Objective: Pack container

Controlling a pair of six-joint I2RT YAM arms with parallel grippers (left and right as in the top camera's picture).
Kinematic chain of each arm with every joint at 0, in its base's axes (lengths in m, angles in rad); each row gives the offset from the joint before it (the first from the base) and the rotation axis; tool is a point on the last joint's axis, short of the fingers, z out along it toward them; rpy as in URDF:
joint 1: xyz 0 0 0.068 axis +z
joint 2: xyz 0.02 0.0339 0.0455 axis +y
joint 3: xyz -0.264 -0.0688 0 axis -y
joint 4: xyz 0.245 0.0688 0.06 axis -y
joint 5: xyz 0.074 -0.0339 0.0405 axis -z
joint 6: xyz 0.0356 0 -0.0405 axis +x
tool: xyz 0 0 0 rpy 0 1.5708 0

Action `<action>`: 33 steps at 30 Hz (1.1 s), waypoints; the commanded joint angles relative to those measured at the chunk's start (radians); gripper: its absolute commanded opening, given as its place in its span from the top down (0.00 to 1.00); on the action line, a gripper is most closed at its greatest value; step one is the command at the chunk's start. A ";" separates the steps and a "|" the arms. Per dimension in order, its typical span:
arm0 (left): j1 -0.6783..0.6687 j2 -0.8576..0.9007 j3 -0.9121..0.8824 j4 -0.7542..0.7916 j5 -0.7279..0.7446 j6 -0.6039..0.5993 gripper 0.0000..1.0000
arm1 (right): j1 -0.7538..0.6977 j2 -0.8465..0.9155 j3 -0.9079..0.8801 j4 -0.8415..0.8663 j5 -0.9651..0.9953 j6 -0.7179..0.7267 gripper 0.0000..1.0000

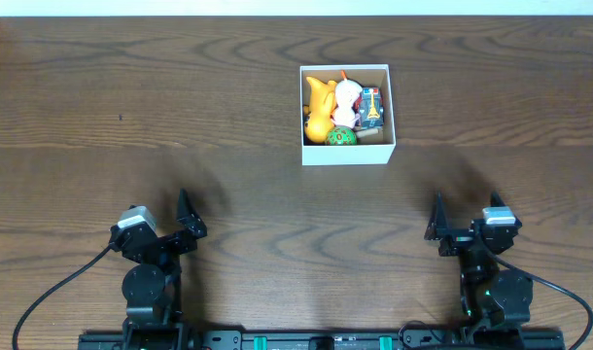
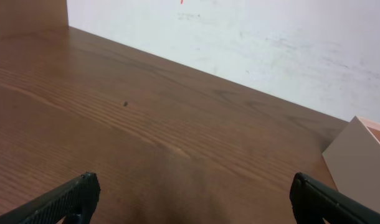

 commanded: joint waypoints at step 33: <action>0.005 0.001 -0.021 -0.037 -0.008 0.017 0.02 | -0.032 -0.006 -0.002 -0.004 -0.006 0.013 0.02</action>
